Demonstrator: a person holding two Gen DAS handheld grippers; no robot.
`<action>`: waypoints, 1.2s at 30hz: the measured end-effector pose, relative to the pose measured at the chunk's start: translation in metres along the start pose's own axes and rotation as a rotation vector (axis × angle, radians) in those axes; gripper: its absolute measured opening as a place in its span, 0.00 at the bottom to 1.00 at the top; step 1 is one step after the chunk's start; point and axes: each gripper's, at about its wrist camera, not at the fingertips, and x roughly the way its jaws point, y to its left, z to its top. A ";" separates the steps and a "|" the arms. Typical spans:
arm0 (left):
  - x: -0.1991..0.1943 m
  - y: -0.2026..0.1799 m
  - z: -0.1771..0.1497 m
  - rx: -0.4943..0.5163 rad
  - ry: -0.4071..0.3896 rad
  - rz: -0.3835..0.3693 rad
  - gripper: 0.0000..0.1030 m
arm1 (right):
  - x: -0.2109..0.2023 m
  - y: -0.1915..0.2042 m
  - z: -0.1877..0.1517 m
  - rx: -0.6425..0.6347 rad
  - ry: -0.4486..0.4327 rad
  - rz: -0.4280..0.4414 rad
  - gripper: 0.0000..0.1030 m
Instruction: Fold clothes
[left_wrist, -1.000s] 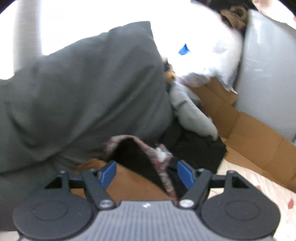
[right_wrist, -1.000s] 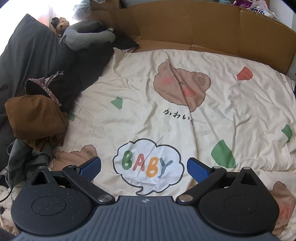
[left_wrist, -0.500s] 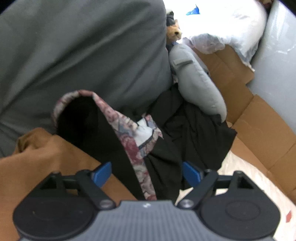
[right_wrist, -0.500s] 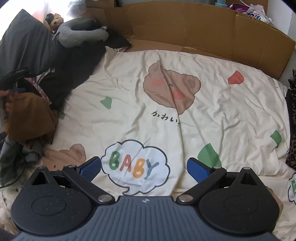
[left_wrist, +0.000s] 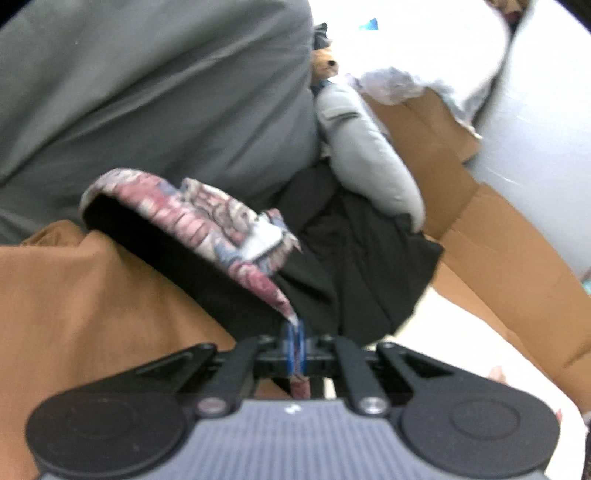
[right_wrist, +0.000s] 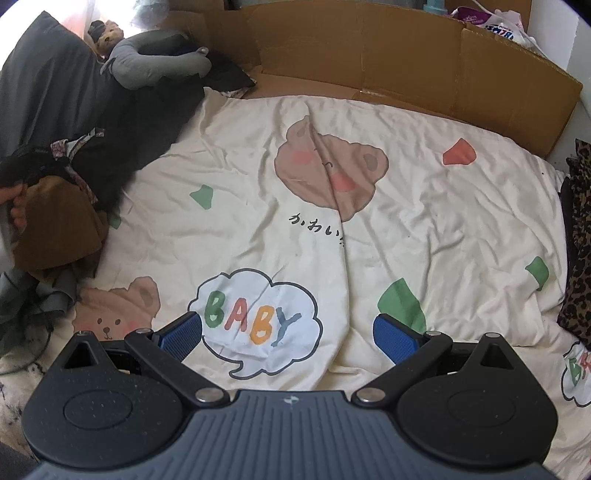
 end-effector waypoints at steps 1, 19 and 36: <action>-0.006 -0.002 -0.003 0.002 0.005 -0.011 0.02 | 0.000 0.000 0.000 0.004 -0.003 0.005 0.98; -0.087 -0.089 -0.064 0.206 0.070 -0.298 0.02 | -0.009 0.016 0.002 0.006 -0.046 0.073 0.96; -0.108 -0.150 -0.120 0.280 0.252 -0.562 0.01 | 0.006 0.073 0.017 -0.151 -0.071 0.184 0.89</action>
